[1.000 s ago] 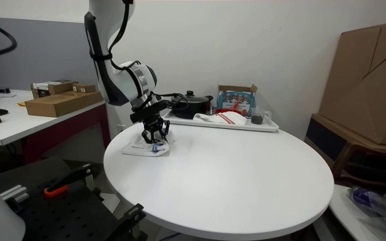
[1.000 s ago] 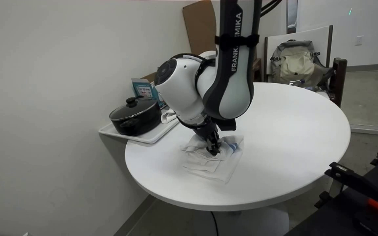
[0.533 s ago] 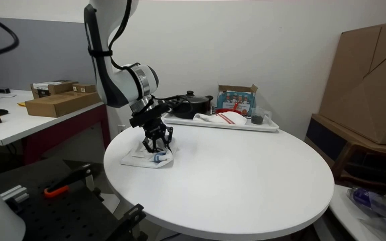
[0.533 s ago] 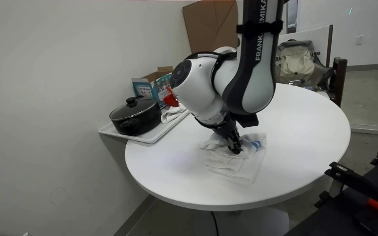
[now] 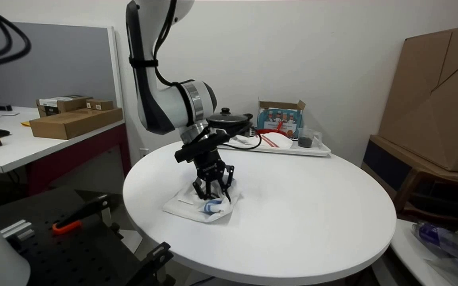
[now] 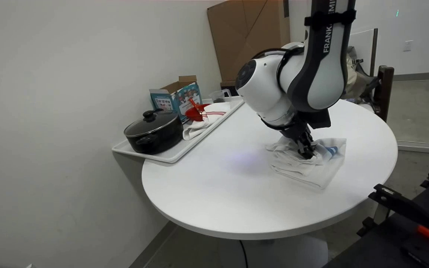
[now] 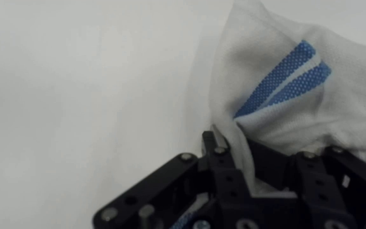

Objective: Use the white towel to wipe the table

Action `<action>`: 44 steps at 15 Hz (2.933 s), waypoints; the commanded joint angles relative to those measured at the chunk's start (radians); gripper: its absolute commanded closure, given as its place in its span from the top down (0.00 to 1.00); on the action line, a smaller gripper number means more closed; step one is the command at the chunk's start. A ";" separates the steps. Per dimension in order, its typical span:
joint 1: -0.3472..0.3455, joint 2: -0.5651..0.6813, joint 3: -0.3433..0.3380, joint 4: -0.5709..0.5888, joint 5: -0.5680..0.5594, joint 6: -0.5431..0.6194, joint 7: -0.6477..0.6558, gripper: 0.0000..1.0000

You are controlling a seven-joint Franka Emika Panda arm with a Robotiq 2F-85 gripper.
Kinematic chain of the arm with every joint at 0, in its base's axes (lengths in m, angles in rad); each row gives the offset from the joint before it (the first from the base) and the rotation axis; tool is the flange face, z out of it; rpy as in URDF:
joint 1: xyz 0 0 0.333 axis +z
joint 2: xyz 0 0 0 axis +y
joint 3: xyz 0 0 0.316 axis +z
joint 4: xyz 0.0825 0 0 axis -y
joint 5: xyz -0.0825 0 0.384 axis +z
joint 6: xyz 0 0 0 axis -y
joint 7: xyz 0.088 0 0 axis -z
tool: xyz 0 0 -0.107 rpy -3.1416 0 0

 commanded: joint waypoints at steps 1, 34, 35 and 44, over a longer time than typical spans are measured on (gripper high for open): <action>-0.077 0.018 0.003 0.025 -0.012 0.014 0.025 0.05; -0.345 0.126 -0.192 0.358 0.608 -0.008 -0.148 0.06; -0.338 0.127 -0.185 0.347 0.608 -0.008 -0.164 0.06; -0.137 0.080 -0.122 0.180 0.503 0.062 -0.243 0.06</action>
